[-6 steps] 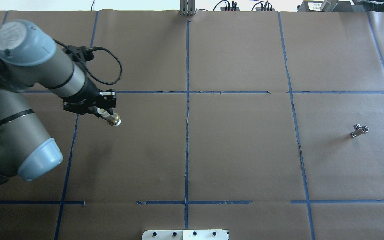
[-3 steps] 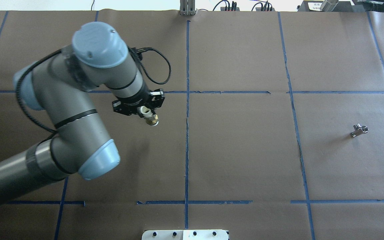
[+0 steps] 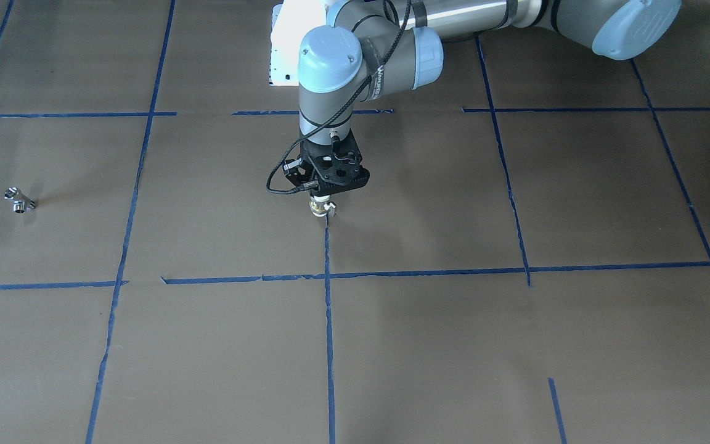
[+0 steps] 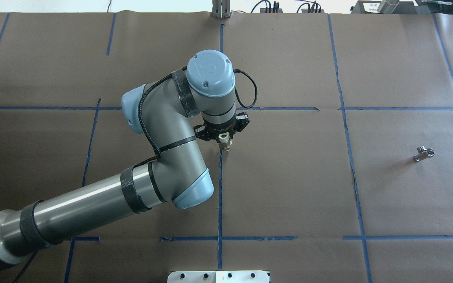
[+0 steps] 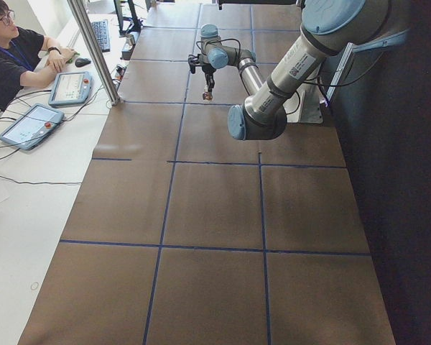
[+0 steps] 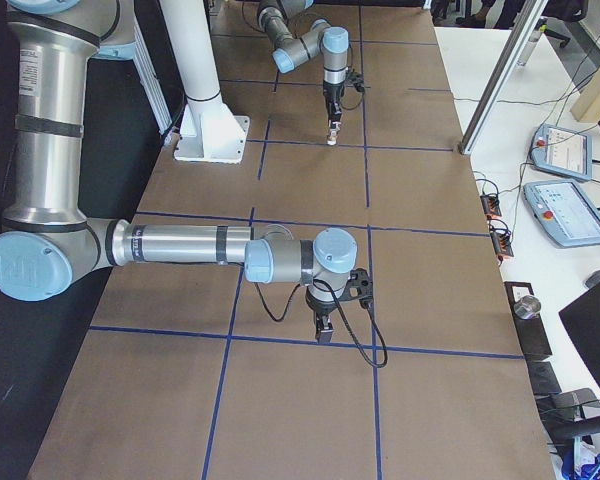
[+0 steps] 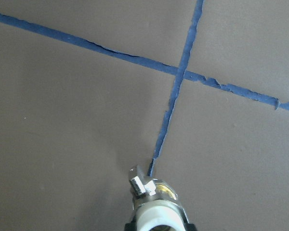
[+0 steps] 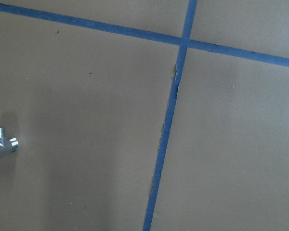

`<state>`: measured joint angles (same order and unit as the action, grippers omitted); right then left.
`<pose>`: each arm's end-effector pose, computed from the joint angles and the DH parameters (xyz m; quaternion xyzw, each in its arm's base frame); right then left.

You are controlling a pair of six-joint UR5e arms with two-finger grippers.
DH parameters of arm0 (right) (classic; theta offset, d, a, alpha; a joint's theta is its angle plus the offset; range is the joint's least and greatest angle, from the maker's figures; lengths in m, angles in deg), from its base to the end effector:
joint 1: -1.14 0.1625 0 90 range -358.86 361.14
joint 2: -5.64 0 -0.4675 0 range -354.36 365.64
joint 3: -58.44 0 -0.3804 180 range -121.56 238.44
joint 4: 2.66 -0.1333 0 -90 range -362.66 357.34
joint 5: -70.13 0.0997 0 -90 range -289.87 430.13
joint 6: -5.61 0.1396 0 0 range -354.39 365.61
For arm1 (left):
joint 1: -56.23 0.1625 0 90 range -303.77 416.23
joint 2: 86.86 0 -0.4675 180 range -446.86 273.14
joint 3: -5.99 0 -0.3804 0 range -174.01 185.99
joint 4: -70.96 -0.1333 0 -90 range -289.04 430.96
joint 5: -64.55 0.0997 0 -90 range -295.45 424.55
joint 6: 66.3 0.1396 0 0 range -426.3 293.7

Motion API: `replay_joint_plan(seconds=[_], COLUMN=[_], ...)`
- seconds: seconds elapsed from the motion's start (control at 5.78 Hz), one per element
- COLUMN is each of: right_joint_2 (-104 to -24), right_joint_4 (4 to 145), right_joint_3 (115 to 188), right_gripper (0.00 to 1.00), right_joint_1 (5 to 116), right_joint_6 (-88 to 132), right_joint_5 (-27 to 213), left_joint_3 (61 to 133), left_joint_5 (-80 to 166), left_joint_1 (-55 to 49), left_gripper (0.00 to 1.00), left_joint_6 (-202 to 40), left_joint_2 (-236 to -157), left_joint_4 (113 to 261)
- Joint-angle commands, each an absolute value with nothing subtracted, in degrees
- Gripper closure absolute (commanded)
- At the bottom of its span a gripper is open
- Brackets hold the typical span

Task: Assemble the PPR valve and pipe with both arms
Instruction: 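Carry the white pipe piece with the left gripper to the table center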

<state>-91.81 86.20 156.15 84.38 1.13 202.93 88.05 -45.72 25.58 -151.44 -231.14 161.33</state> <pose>-0.0115 -0.4235 0.7243 0.0041 -0.3650 -0.0956 0.9261 0.6500 -0.4839 0.1775 -0.0349 0.4209 -0.1337 0.8965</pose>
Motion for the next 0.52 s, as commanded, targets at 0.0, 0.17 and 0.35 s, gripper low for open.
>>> replay_joint_plan(seconds=[0.0,0.17,0.35], right_joint_2=[-91.9,-91.9,-91.9], right_joint_4=[86.2,86.2,86.2], right_joint_3=[156.2,156.2,156.1], right_gripper=[0.0,0.0,0.0], right_joint_1=[84.4,84.4,84.4], right_joint_6=[1.1,1.1,1.1], right_joint_5=[202.9,202.9,202.9], left_joint_3=[87.5,87.6,87.7], left_joint_5=[-45.4,-45.4,-45.3], left_joint_1=[25.9,25.8,25.7], left_gripper=[1.0,1.0,1.0], left_joint_6=[-151.4,-151.3,-151.3], left_joint_2=[-231.1,-231.1,-231.0], left_joint_4=[161.6,161.1,160.9])
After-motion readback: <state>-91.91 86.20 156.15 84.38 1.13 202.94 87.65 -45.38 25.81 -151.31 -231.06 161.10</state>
